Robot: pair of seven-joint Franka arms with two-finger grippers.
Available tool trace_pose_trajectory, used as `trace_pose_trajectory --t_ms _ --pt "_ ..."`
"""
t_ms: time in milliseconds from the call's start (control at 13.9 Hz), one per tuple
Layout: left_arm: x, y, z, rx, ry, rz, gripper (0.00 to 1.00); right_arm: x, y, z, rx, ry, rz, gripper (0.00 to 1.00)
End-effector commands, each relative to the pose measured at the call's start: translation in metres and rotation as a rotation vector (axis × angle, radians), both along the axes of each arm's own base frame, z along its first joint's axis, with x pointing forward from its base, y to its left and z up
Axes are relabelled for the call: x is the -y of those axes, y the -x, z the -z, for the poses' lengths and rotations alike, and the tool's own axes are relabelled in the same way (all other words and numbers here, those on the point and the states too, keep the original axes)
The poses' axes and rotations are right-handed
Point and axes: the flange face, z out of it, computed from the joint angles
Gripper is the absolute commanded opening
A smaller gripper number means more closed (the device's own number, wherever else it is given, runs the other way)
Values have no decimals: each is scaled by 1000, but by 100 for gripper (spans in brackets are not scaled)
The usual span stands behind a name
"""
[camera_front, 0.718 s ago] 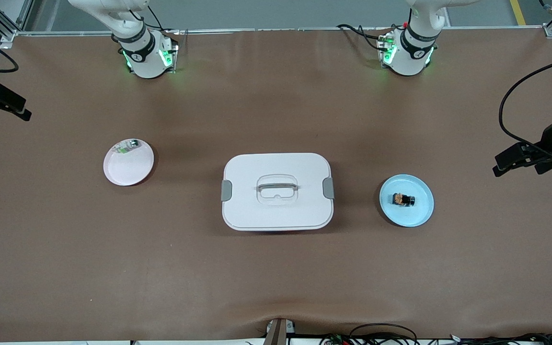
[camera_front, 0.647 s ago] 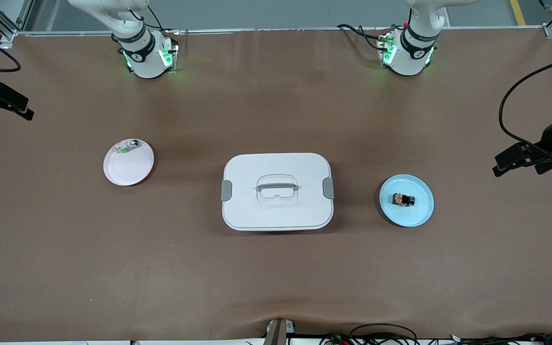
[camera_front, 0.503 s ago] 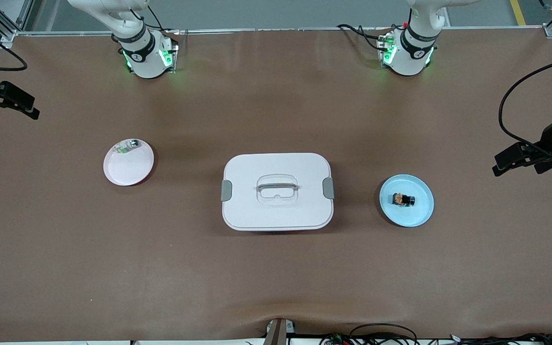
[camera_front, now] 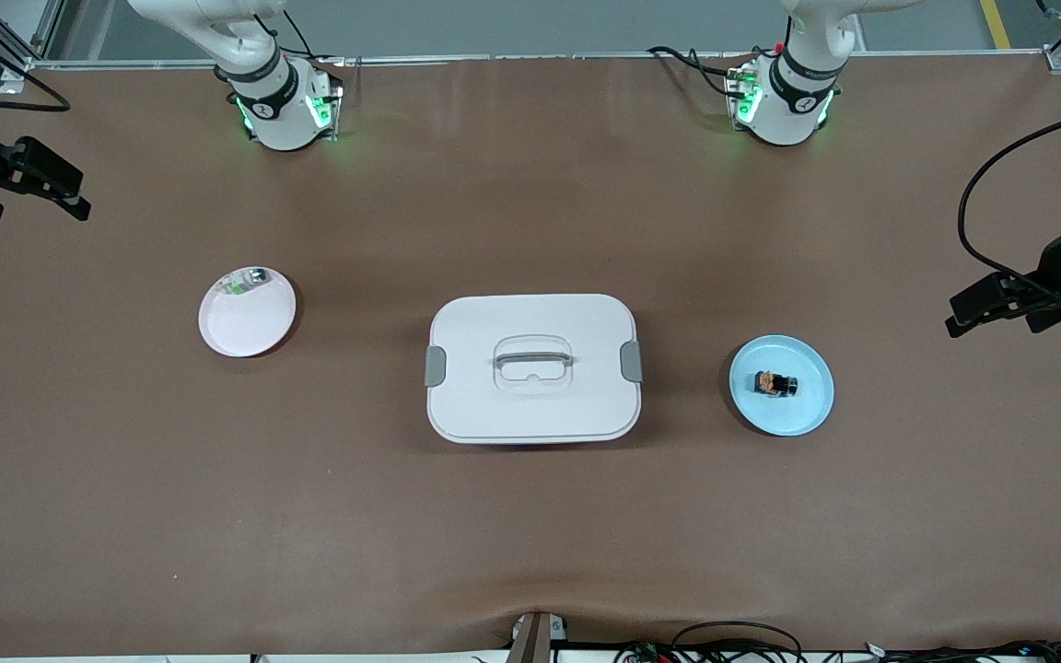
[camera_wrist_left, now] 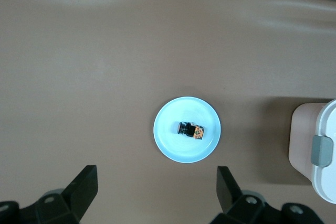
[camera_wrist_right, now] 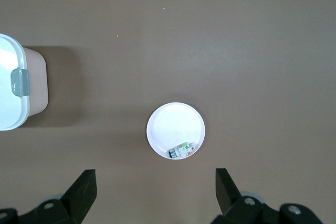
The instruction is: Transfer orange switch to right arm and place
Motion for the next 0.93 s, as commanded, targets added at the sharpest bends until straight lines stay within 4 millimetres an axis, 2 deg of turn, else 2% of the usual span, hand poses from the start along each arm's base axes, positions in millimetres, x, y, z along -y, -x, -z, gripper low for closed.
trace_pose_trajectory --t_ms 0,216,503,718,862 --pt "4 4 -6 0 -12 7 100 3 0 -1 2 -8 18 100" --pt "-2 7 -10 -5 -3 17 100 3 2 2 -14 -10 126 100" --pt "1 3 4 -33 0 24 100 2 -1 13 -24 0 128 100" --pt "15 -4 37 -92 1 44 100 0 2 8 -19 4 120 100" --pt "23 -8 62 -135 2 49 100 6 11 2 -41 5 133 100"
